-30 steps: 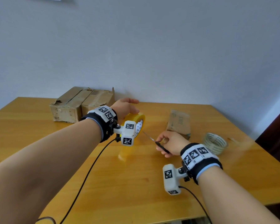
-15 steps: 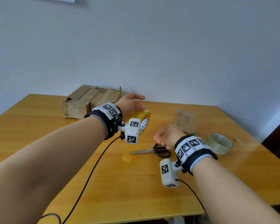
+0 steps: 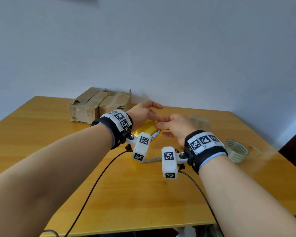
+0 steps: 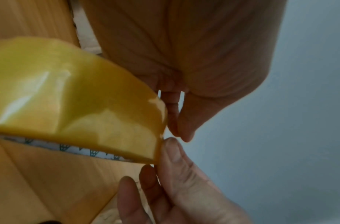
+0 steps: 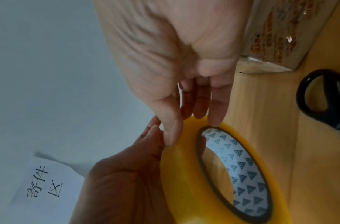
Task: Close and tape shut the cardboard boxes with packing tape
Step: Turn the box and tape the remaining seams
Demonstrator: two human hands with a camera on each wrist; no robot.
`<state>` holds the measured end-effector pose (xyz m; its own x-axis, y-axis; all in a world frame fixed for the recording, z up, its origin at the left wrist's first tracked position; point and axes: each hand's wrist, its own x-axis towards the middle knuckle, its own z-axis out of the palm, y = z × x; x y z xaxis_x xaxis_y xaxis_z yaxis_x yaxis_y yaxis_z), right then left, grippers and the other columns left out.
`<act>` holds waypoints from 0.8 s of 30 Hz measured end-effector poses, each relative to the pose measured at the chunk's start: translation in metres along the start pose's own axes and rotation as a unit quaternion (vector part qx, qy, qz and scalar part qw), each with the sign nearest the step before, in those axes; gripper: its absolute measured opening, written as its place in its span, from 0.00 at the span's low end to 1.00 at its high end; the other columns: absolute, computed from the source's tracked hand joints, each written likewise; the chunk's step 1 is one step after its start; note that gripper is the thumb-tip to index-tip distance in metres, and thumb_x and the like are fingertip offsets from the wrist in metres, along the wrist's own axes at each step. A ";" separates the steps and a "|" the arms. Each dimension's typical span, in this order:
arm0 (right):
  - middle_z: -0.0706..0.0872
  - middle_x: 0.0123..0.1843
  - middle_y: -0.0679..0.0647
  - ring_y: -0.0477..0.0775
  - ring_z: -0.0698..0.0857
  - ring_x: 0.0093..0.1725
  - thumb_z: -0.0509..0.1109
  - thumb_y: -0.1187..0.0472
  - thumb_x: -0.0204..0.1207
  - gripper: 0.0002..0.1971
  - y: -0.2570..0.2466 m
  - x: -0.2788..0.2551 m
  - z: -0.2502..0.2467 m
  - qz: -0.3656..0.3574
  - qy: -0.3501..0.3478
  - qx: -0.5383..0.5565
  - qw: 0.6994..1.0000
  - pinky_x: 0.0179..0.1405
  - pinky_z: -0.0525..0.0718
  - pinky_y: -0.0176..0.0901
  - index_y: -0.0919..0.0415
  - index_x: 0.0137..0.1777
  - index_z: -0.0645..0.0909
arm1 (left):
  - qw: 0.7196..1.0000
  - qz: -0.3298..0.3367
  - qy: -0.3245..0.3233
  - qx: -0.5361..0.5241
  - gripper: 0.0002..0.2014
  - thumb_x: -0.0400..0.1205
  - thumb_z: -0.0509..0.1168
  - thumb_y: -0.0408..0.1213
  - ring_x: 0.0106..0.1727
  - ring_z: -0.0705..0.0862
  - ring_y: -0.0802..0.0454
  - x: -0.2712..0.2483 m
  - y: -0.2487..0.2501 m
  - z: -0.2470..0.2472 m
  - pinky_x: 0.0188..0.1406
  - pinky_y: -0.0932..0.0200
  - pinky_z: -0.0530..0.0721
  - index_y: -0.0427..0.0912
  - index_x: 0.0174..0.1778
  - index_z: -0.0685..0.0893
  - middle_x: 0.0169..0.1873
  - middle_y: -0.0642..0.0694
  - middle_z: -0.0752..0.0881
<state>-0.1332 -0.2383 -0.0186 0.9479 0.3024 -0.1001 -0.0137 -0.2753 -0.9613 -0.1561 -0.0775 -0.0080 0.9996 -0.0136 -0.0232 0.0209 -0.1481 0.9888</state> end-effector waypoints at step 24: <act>0.83 0.32 0.50 0.49 0.78 0.31 0.80 0.57 0.75 0.09 -0.015 0.010 0.004 0.133 0.051 0.004 0.990 0.50 0.85 0.54 0.58 0.39 0.83 | 0.987 -0.039 0.047 0.145 0.39 0.70 0.80 0.28 0.46 0.83 0.51 0.013 -0.012 -0.005 0.52 0.52 0.81 0.46 0.76 0.73 0.43 0.49 0.83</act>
<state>-0.1250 -0.2273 -0.0067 0.9378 0.1262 -0.3235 -0.2689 -0.3258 -0.9064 -0.1429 -0.0706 -0.0190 0.9926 0.0983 -0.0712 0.1064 -0.4229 0.8999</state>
